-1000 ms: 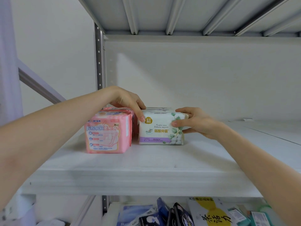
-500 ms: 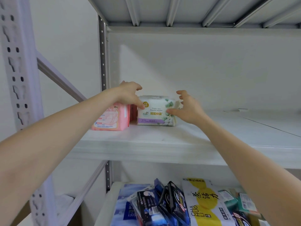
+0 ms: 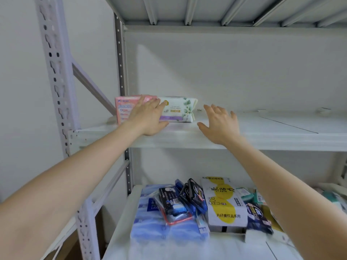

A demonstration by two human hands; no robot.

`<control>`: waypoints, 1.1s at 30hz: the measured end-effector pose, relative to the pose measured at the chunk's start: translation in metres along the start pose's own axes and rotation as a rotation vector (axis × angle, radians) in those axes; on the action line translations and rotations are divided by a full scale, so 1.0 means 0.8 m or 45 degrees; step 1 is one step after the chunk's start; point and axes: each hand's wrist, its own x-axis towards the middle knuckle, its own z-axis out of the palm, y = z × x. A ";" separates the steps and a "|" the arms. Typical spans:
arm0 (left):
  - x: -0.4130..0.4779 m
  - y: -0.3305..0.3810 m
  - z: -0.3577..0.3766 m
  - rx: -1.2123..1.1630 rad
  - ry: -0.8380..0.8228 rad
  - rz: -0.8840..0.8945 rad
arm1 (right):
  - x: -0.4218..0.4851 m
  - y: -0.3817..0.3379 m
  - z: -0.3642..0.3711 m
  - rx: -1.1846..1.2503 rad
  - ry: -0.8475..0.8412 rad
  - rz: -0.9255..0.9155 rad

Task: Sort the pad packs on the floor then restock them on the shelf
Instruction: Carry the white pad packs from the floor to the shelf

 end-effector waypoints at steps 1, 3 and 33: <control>-0.014 0.007 0.001 -0.007 -0.009 -0.011 | -0.016 0.000 -0.004 -0.013 -0.013 0.001; -0.042 0.024 0.003 -0.024 -0.024 -0.022 | -0.048 0.000 -0.010 -0.037 -0.046 0.001; -0.412 0.557 0.189 -0.326 -0.662 -0.026 | -0.632 0.288 0.082 -0.051 -0.735 0.209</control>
